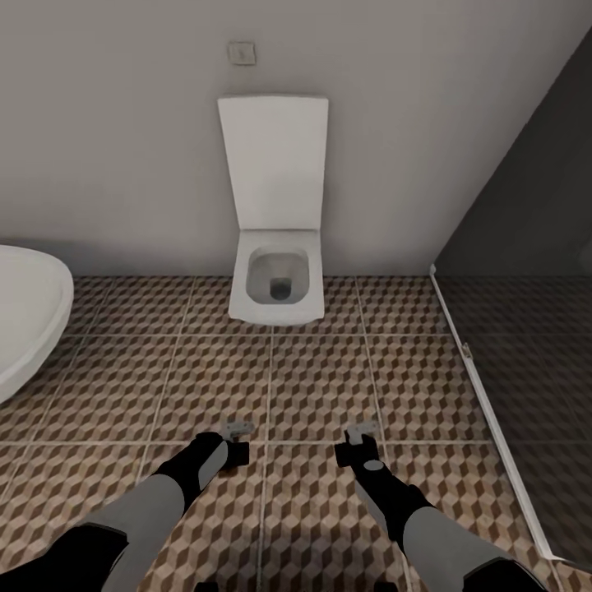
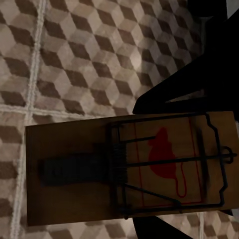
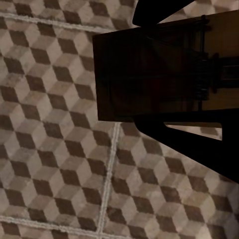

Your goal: Take the four mousetraps from the cabinet in the bathroom and place them on the bathroom floor. Make sure all four end up on the same floor surface, and ensure that at least two of them are either under or directly next to the same bathroom sink.

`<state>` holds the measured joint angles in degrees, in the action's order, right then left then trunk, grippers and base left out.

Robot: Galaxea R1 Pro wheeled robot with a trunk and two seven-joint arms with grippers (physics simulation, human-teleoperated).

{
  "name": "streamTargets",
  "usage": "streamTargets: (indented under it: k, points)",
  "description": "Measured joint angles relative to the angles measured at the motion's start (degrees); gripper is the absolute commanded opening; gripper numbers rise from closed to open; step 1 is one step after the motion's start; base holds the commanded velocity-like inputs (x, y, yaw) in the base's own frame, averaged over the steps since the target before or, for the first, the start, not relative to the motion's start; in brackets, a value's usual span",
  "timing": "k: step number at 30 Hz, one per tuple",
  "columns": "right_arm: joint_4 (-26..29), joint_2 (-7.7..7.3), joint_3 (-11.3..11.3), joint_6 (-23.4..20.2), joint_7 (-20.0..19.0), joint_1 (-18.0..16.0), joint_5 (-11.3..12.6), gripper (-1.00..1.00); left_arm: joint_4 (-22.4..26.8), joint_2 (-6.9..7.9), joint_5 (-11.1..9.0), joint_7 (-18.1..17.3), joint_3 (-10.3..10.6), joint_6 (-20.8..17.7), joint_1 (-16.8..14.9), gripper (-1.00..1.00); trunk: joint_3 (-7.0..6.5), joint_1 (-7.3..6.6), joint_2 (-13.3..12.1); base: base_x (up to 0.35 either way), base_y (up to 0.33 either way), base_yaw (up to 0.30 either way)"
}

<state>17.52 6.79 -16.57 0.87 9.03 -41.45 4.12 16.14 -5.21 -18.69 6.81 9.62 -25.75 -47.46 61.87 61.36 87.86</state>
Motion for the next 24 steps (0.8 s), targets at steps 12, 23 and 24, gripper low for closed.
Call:
streamTargets:
  k: [12,23,24]
  points:
    - [0.0,0.0,-0.5,6.3,0.0,0.0,-0.4,-1.0,1.9,0.16,0.2,-3.4,0.1,0.0,0.0,-1.0,1.55,1.1,2.0,0.0,0.0,0.0]
    - [0.5,0.07,-4.5,5.4,-1.2,-6.7,-2.7,-1.0,5.8,3.6,0.2,-4.3,-0.2,10.7,0.0,-1.0,1.57,1.1,2.0,0.0,0.0,0.0]
    - [0.6,0.08,-4.5,4.5,-2.5,-7.8,-2.6,-1.0,6.2,3.72,0.2,-4.3,-0.3,11.6,0.0,-1.0,1.56,1.1,2.0,0.0,0.0,0.0]
